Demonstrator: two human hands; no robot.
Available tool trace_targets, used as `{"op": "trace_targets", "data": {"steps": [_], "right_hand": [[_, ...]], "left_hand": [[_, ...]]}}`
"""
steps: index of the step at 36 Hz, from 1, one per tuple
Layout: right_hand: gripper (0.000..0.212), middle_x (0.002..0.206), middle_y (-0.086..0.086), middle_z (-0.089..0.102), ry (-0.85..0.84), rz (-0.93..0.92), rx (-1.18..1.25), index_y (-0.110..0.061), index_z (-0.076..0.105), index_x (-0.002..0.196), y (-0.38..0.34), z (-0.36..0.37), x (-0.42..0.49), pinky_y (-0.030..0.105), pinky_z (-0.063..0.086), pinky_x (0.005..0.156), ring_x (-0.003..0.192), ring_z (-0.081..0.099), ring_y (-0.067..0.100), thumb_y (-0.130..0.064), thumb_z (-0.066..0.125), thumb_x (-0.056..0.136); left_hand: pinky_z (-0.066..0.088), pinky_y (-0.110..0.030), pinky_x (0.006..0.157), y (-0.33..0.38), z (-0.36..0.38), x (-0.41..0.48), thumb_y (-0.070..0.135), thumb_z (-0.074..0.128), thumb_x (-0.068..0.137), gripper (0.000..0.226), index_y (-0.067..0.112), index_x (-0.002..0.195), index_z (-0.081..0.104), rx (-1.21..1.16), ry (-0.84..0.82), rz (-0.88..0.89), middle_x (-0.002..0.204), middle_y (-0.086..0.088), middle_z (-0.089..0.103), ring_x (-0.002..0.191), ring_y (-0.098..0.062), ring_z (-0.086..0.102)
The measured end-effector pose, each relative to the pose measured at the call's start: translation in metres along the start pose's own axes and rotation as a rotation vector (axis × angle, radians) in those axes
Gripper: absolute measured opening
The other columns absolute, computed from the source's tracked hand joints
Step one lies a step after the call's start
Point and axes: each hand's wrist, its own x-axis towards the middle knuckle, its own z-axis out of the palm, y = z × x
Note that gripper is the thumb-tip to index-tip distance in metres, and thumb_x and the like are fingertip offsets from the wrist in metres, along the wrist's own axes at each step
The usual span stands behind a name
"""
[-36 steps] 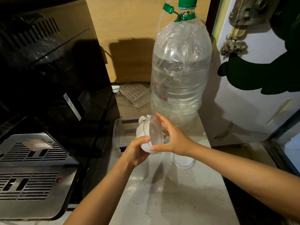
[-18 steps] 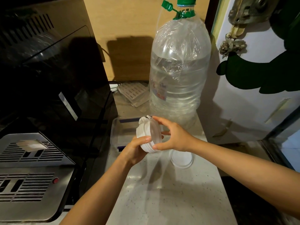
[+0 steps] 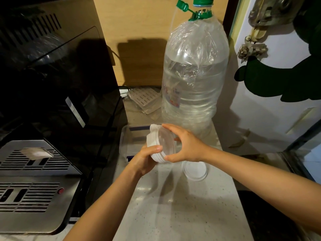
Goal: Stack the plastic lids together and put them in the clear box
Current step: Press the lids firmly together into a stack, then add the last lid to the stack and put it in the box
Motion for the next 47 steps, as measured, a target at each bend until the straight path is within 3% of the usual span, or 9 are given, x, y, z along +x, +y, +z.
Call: {"op": "trace_targets", "data": {"steps": [6, 11, 19, 25, 28, 30, 37, 42, 47], "right_hand": [[0.093, 0.148, 0.001, 0.031, 0.000, 0.020, 0.006, -0.015, 0.022, 0.143, 0.001, 0.004, -0.001, 0.023, 0.032, 0.104, 0.134, 0.032, 0.014, -0.020, 0.079, 0.069], [0.099, 0.152, 0.001, 0.025, -0.046, 0.053, 0.052, -0.018, 0.015, 0.145, 0.001, 0.007, -0.003, 0.030, 0.032, 0.110, 0.136, 0.029, 0.016, -0.024, 0.079, 0.070], [0.100, 0.154, 0.000, 0.021, -0.121, 0.100, 0.113, -0.024, 0.008, 0.146, 0.004, 0.009, -0.003, 0.030, 0.031, 0.109, 0.137, 0.027, 0.017, -0.027, 0.076, 0.073], [0.093, 0.152, -0.002, 0.024, -0.174, 0.137, 0.156, -0.024, 0.013, 0.145, 0.014, 0.011, 0.001, 0.022, 0.031, 0.101, 0.136, 0.028, 0.015, -0.026, 0.074, 0.075], [0.090, 0.152, -0.002, 0.023, -0.174, 0.162, 0.173, -0.026, 0.015, 0.144, 0.026, 0.008, 0.002, 0.029, 0.029, 0.109, 0.138, 0.026, 0.014, -0.029, 0.073, 0.075], [0.089, 0.153, 0.000, 0.023, -0.143, 0.210, 0.169, -0.026, 0.017, 0.144, 0.038, 0.004, 0.003, 0.036, 0.028, 0.113, 0.139, 0.025, 0.016, -0.033, 0.073, 0.075], [0.092, 0.153, 0.010, 0.022, -0.091, 0.484, 0.006, -0.013, 0.014, 0.145, 0.097, -0.005, -0.005, 0.034, 0.037, 0.102, 0.134, 0.034, 0.025, -0.026, 0.074, 0.075], [0.101, 0.153, 0.012, 0.019, -0.129, 0.636, -0.071, -0.010, 0.013, 0.144, 0.126, 0.008, -0.022, 0.037, 0.029, 0.109, 0.138, 0.025, 0.028, -0.032, 0.078, 0.070], [0.104, 0.148, 0.007, 0.026, -0.024, 0.707, -0.202, -0.014, 0.019, 0.141, 0.136, 0.031, -0.034, 0.042, 0.029, 0.108, 0.135, 0.026, 0.028, -0.046, 0.079, 0.063]], "left_hand": [[0.056, -0.025, 0.066, 0.001, 0.001, -0.001, 0.051, 0.083, 0.033, 0.082, 0.022, 0.105, 0.055, 0.005, -0.019, 0.013, 0.083, 0.008, 0.072, 0.080, -0.010, 0.066], [0.056, -0.025, 0.065, -0.001, 0.003, -0.002, 0.050, 0.084, 0.030, 0.080, 0.024, 0.100, 0.055, -0.008, -0.022, 0.011, 0.078, 0.009, 0.072, 0.077, -0.008, 0.067], [0.056, -0.026, 0.069, -0.005, 0.001, -0.002, 0.048, 0.083, 0.039, 0.076, 0.021, 0.104, 0.056, -0.030, -0.039, 0.034, 0.085, 0.005, 0.071, 0.083, -0.012, 0.066], [0.053, -0.030, 0.072, -0.017, -0.002, -0.003, 0.049, 0.082, 0.041, 0.075, 0.019, 0.105, 0.057, -0.050, -0.026, 0.013, 0.093, -0.005, 0.063, 0.087, -0.017, 0.061], [0.051, -0.030, 0.072, -0.023, -0.006, -0.005, 0.050, 0.081, 0.042, 0.073, 0.018, 0.104, 0.058, -0.064, -0.014, -0.004, 0.092, -0.005, 0.062, 0.086, -0.017, 0.061], [0.050, -0.029, 0.072, -0.028, -0.009, -0.007, 0.051, 0.081, 0.040, 0.079, 0.018, 0.106, 0.054, -0.065, -0.009, -0.028, 0.093, -0.006, 0.062, 0.086, -0.015, 0.061], [0.057, -0.030, 0.071, -0.043, -0.018, -0.013, 0.042, 0.089, 0.023, 0.100, 0.022, 0.111, 0.047, -0.213, 0.096, -0.110, 0.099, -0.009, 0.057, 0.091, -0.022, 0.063], [0.057, -0.030, 0.066, -0.051, -0.018, -0.015, 0.040, 0.089, 0.024, 0.117, 0.012, 0.125, 0.036, -0.228, 0.117, -0.151, 0.100, -0.013, 0.054, 0.090, -0.024, 0.062], [0.057, -0.028, 0.064, -0.058, -0.015, -0.015, 0.040, 0.090, 0.021, 0.099, 0.017, 0.109, 0.050, -0.250, 0.118, -0.188, 0.097, -0.011, 0.057, 0.090, -0.024, 0.061]]}}
